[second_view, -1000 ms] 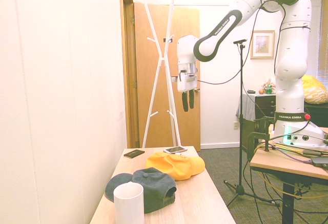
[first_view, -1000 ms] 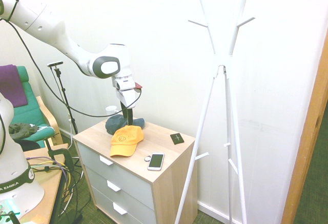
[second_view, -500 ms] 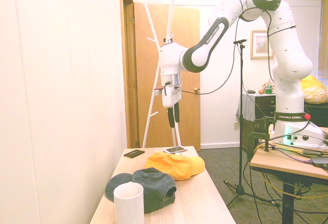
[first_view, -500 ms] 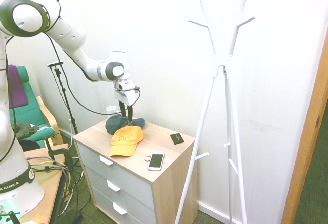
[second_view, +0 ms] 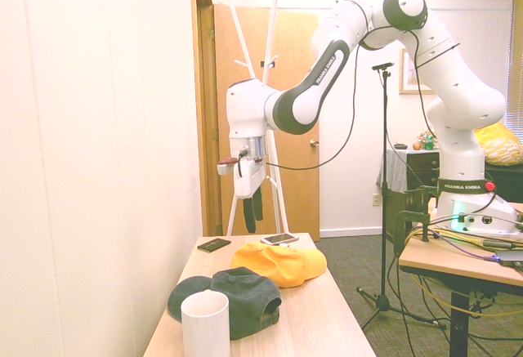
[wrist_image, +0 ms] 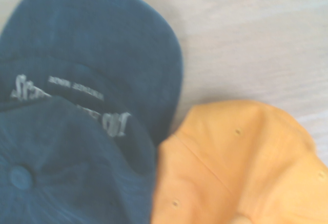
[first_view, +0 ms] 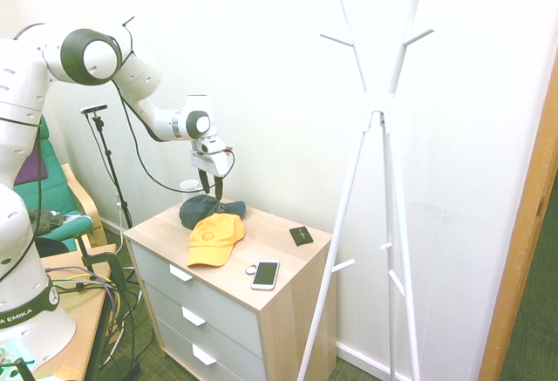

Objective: Hang the cap

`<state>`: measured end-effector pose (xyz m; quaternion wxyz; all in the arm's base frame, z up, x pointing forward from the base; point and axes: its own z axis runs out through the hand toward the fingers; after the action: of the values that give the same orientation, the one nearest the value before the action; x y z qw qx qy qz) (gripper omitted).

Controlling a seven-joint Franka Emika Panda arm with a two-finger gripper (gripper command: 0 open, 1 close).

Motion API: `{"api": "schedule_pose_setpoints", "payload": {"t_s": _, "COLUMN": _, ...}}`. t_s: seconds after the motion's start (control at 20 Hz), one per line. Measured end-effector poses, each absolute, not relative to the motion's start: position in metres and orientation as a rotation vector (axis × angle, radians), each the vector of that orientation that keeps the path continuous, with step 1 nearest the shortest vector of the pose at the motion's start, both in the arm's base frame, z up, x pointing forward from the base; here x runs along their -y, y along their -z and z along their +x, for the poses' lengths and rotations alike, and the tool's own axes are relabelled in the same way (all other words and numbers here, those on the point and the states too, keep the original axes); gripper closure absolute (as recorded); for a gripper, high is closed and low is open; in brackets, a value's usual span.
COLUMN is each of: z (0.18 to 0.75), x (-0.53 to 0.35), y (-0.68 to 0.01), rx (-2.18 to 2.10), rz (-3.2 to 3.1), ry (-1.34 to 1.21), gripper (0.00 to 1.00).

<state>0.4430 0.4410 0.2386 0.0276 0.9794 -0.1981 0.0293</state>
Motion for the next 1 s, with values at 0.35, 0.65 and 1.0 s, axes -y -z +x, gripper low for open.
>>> {"api": "schedule_pose_setpoints", "payload": {"t_s": 0.35, "z": 0.435, "x": -0.481, "y": -0.217, "rx": 0.574, "rz": 3.052, "ry": -0.066, "gripper": 0.00}}
{"api": "schedule_pose_setpoints", "payload": {"t_s": 0.65, "z": 0.412, "x": -0.512, "y": -0.193, "rx": 0.501, "rz": 3.067, "ry": -0.058, "gripper": 0.00}}
{"api": "schedule_pose_setpoints", "payload": {"t_s": 1.0, "z": 0.407, "x": -0.529, "y": -0.175, "rx": 0.468, "rz": 3.095, "ry": -0.098, "gripper": 0.00}}
